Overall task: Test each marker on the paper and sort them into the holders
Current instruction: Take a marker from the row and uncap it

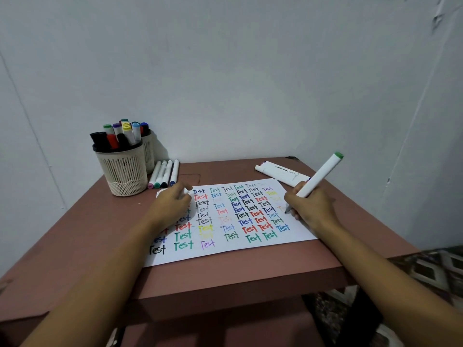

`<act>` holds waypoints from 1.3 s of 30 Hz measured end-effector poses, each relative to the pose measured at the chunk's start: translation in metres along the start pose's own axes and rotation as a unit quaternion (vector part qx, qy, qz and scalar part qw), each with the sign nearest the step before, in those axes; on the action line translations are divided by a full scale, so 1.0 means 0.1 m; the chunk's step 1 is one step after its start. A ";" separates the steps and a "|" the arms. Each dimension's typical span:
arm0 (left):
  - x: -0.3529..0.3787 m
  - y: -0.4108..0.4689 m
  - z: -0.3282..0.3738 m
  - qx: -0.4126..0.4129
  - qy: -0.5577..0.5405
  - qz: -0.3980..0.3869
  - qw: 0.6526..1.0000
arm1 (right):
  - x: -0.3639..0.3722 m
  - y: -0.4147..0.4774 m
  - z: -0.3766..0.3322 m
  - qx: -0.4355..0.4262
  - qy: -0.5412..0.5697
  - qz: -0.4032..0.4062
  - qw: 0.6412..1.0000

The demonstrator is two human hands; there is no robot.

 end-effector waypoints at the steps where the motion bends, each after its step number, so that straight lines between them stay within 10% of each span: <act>1: 0.00 0.00 0.00 0.000 0.001 -0.001 1.000 | 0.00 0.00 0.01 0.000 0.005 -0.004 1.000; 39: 0.04 0.01 -0.02 0.002 0.001 -0.015 1.000 | -0.06 -0.05 -0.03 -0.024 -0.051 0.036 0.998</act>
Point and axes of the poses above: each hand's wrist, its own y-axis towards the middle knuckle, its own x-axis out of the palm, z = x × y, the point moved 5 cm from there along y, towards the middle knuckle, and after that the axes turned 2 degrees about y, right-handed, at the moved point
